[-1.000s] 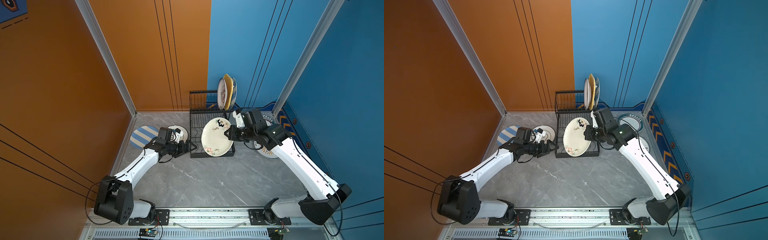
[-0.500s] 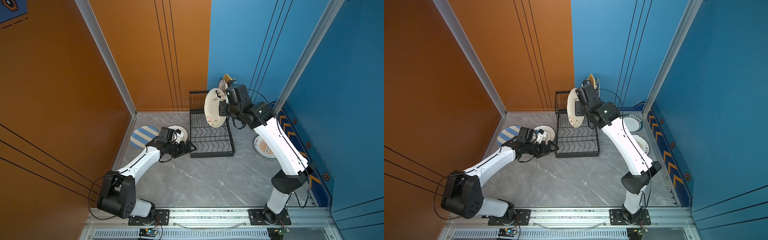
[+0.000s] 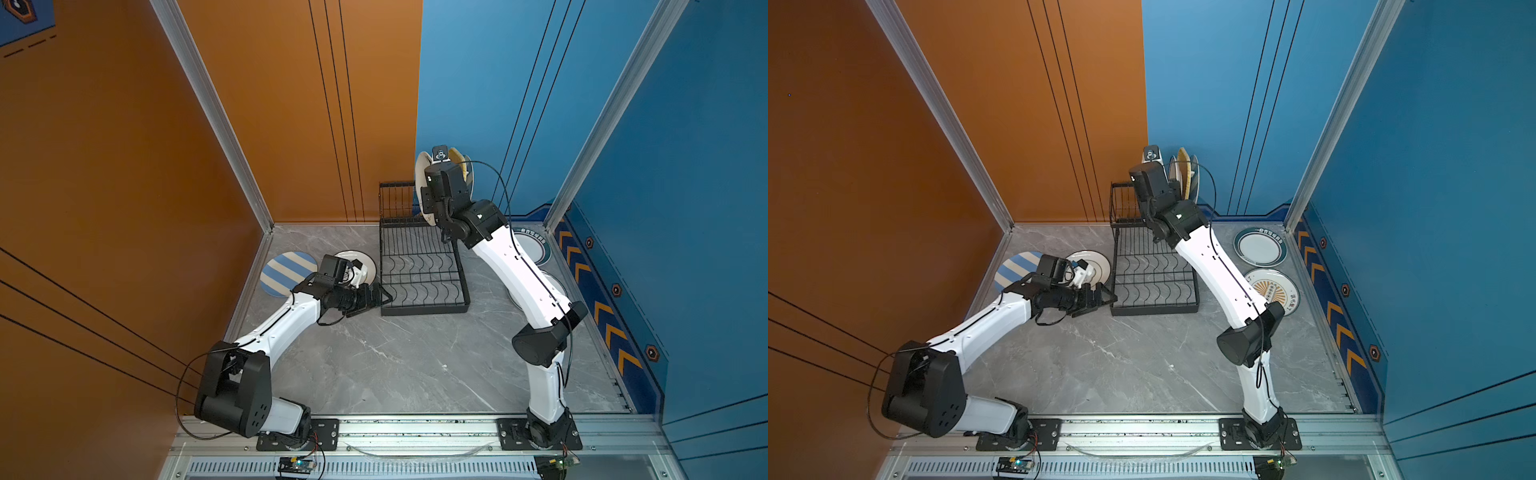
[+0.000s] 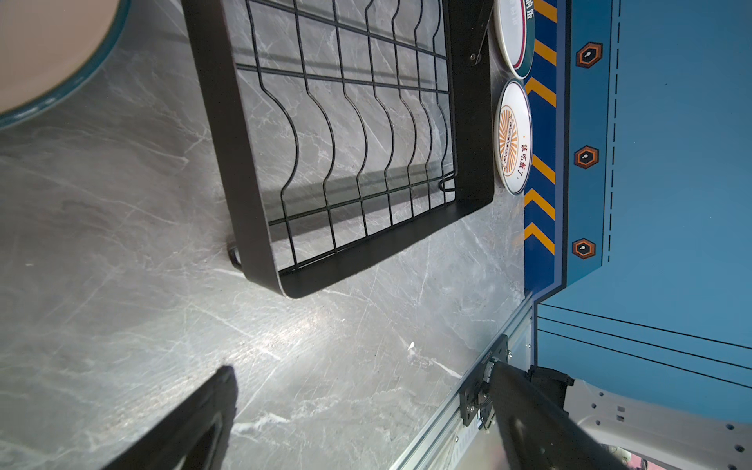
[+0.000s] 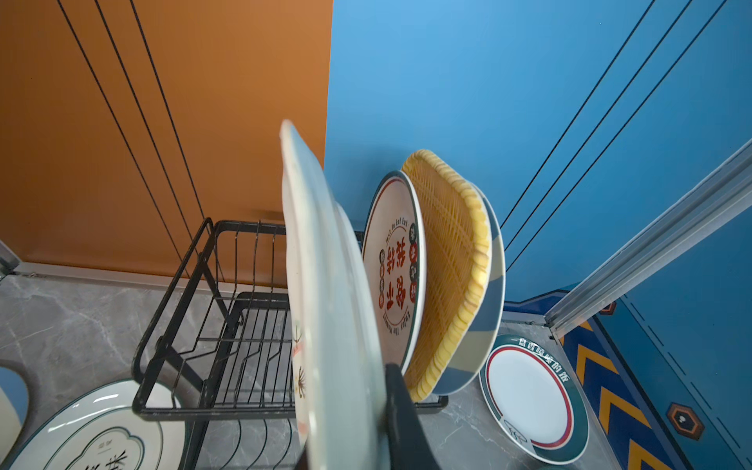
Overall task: Load plates into a dish rack
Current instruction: Place the plate on the dish rack.
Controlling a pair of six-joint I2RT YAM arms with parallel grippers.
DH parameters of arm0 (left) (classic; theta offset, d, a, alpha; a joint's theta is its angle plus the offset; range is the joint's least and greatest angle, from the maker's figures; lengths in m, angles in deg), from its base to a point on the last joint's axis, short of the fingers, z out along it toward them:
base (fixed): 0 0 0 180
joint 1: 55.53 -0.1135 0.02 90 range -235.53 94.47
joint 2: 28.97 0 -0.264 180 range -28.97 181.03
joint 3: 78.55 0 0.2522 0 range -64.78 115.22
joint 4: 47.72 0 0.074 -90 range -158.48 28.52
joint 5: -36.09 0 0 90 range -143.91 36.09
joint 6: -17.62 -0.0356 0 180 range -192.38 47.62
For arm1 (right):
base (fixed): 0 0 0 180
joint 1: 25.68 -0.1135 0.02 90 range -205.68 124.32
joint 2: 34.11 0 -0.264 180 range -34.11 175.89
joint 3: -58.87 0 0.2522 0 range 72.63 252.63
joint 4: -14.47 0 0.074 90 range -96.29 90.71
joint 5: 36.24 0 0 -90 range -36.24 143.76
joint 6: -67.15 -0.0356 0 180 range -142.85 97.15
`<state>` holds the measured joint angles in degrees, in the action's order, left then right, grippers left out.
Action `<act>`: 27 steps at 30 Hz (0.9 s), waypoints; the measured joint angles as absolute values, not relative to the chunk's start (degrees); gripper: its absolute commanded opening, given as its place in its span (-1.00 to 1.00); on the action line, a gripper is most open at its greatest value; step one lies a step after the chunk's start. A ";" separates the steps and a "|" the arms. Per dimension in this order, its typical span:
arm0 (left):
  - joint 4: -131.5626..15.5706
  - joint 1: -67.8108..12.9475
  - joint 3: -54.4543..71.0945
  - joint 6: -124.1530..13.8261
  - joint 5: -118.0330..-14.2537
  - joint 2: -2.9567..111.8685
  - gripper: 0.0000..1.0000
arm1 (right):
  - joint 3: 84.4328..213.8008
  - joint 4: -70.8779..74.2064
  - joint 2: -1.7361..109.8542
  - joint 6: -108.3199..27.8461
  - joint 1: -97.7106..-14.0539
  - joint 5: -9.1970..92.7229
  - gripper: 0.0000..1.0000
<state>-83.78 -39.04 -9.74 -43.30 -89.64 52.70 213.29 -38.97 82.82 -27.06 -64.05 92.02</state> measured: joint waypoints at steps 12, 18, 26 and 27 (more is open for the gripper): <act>-83.85 -39.08 -9.85 -44.13 -89.42 52.70 0.96 | 213.57 -25.20 89.24 -19.50 -63.48 98.43 -1.00; -83.89 -39.11 -10.44 -44.16 -88.87 52.65 0.96 | 213.57 -24.11 91.32 -18.32 -62.17 99.08 -1.00; -84.05 -39.52 -10.83 -44.16 -88.61 52.08 0.96 | 213.57 -23.69 91.50 -18.14 -60.84 99.56 -1.00; -84.05 -39.52 -10.83 -44.16 -88.59 52.08 0.96 | 213.57 -23.69 91.50 -18.14 -60.79 99.76 -1.00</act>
